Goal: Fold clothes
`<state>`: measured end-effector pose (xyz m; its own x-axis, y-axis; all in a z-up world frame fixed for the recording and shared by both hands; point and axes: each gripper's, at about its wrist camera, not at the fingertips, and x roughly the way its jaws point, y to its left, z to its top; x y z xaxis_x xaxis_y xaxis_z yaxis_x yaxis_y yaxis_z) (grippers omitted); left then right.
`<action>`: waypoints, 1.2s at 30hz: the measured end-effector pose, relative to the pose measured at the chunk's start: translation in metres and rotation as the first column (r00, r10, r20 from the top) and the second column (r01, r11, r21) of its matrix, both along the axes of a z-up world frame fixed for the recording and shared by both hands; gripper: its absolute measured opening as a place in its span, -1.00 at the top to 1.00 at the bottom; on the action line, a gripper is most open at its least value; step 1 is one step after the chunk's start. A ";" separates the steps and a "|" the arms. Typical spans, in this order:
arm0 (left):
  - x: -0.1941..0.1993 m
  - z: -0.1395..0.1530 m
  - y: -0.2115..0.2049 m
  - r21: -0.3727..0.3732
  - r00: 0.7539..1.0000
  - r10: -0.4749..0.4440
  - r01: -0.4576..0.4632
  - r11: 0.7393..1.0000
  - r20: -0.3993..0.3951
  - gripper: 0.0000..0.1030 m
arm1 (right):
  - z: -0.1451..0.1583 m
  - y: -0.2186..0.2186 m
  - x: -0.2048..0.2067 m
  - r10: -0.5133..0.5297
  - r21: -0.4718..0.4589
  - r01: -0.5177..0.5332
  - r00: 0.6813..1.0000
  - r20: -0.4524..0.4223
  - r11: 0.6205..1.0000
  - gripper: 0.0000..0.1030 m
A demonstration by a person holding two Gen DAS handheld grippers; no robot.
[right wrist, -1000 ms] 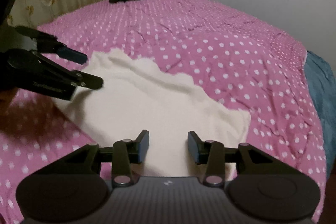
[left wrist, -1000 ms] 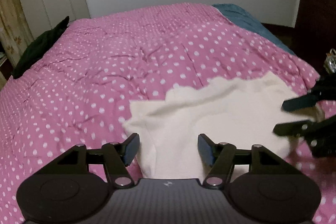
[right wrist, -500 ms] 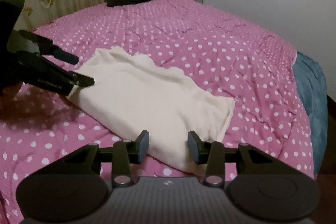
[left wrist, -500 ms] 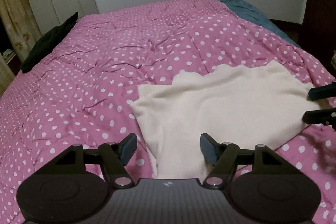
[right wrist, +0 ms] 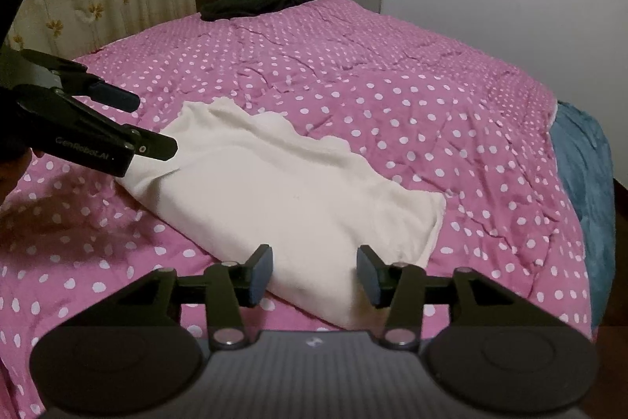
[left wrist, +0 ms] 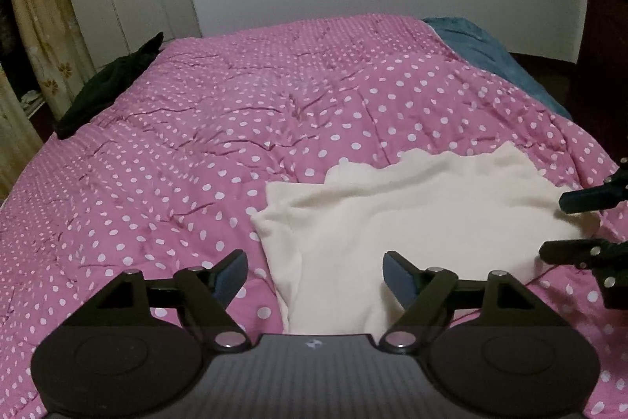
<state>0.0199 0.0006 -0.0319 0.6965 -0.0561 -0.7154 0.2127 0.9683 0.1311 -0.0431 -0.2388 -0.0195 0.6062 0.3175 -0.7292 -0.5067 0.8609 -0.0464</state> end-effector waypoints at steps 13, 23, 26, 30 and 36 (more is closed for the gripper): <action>-0.008 0.011 -0.003 0.012 0.999 0.014 -0.014 1.000 0.042 -0.64 | -0.004 0.018 0.002 0.041 0.020 -0.041 0.999 -0.008 0.999 -0.16; 0.005 -0.004 0.012 0.030 0.997 0.079 -0.079 0.996 0.014 -0.66 | -0.009 0.038 0.009 0.060 0.049 -0.060 0.998 -0.007 0.997 -0.17; 0.008 -0.016 0.020 0.046 0.995 0.097 -0.097 0.994 -0.011 -0.66 | -0.016 0.047 0.009 0.081 0.038 -0.080 0.996 -0.024 0.996 -0.17; 0.011 -0.031 0.028 0.029 0.993 0.098 -0.096 0.995 -0.069 -0.66 | -0.024 0.054 0.005 0.105 0.004 -0.105 0.994 -0.035 0.994 -0.18; 0.015 -0.022 0.039 -0.038 0.991 0.113 -0.116 0.993 -0.071 -0.66 | 0.001 0.029 0.001 0.047 0.054 -0.048 0.999 0.009 0.997 -0.18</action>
